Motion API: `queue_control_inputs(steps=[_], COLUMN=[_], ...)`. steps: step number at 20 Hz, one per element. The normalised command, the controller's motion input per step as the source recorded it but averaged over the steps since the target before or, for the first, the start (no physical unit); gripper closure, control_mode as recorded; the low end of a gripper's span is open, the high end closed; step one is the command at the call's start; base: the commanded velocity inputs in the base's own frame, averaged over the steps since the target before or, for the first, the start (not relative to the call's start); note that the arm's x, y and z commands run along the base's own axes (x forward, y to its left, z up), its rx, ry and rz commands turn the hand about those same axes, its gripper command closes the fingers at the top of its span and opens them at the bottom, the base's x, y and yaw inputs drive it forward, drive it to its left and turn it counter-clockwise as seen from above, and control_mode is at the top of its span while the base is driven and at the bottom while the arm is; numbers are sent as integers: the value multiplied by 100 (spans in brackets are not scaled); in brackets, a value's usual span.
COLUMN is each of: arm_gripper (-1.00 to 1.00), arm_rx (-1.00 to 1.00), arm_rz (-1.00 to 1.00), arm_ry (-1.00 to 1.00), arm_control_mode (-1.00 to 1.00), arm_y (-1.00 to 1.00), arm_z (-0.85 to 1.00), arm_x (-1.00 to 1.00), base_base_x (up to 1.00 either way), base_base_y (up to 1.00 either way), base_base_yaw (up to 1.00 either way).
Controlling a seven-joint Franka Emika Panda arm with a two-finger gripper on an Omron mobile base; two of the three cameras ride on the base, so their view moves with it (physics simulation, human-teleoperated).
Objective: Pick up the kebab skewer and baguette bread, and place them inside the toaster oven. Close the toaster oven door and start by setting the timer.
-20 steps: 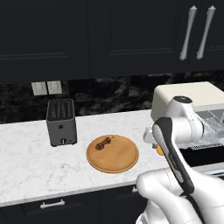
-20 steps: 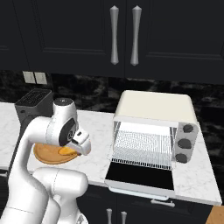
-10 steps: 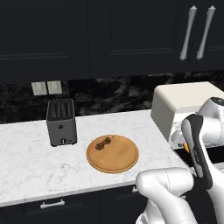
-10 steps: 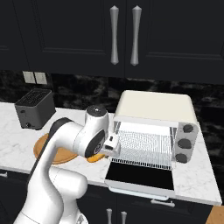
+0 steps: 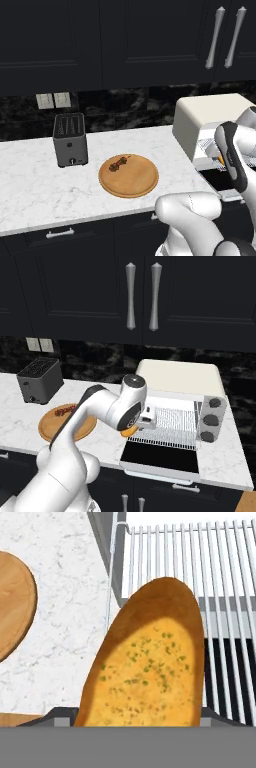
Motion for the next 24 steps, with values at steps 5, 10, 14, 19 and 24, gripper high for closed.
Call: queue_control_inputs(steps=[5, 10, 14, 19, 24], arm_gripper=[100, 100, 100, 100, 100], arm_rx=[-5, -3, 0, 0, 0], arm_rz=[9, 6, 2, 0, 0], arm_ry=[-1, -1, -2, 0, 0], arm_control_mode=[-100, -100, -100, -100, -100], arm_y=[-38, -38, -11, 0, 0], arm_z=[-3, -13, -17, -20, -11], arm_x=[22, 13, 7, 1, 6], base_base_x=[0, 0, 0, 0, 0], base_base_y=[0, 0, 0, 0, 0], base_base_yaw=[0, 0, 0, 0, 0])
